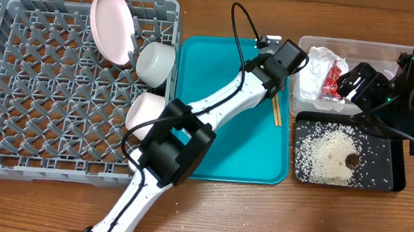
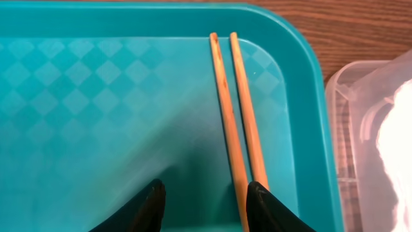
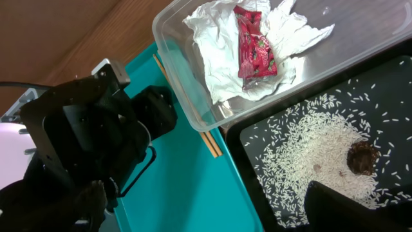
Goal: Sort waste into correct bins and load items into the dishwasher
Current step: 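Move left gripper over the wooden chopsticks on the teal tray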
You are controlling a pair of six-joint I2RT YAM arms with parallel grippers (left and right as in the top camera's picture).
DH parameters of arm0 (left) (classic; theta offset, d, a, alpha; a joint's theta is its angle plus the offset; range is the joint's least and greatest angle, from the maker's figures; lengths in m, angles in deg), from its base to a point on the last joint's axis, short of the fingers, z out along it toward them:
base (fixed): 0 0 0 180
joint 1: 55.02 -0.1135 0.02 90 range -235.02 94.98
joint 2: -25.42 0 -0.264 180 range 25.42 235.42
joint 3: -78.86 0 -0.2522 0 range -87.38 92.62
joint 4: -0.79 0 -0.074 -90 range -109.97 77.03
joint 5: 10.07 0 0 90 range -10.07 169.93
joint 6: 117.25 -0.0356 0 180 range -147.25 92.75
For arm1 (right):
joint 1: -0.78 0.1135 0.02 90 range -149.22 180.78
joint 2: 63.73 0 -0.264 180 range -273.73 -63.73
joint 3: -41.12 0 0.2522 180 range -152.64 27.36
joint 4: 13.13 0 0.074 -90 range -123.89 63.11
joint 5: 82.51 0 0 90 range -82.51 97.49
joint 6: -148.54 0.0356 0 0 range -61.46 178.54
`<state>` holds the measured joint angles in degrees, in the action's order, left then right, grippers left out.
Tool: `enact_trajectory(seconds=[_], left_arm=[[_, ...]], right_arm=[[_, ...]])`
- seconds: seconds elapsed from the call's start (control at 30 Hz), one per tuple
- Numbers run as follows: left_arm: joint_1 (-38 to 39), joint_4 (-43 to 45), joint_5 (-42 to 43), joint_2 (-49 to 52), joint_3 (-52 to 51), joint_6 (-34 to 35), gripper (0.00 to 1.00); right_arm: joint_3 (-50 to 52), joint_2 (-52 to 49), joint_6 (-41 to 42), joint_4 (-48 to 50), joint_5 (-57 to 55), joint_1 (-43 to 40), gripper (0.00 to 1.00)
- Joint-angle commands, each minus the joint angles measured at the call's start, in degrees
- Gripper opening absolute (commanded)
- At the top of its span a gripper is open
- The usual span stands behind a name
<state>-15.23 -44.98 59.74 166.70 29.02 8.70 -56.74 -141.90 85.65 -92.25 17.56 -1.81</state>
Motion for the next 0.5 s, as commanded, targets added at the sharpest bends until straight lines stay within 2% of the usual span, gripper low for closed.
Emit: enact_trajectory(seconds=[0.0, 0.3, 0.47], left_arm=[[0.7, 0.9, -1.1, 2.8, 1.0, -1.8, 0.45], [0.8, 1.9, -1.1, 3.7, 1.0, -3.6, 0.46], [0.8, 2.9, -0.9, 5.0, 1.0, -4.3, 0.49]], right_arm=[[-0.5, 0.0, -0.2, 0.3, -0.6, -0.1, 1.0], [-0.5, 0.0, -0.2, 0.3, -0.6, -0.1, 1.0], [-0.5, 0.0, -0.2, 0.3, -0.6, -0.1, 1.0]])
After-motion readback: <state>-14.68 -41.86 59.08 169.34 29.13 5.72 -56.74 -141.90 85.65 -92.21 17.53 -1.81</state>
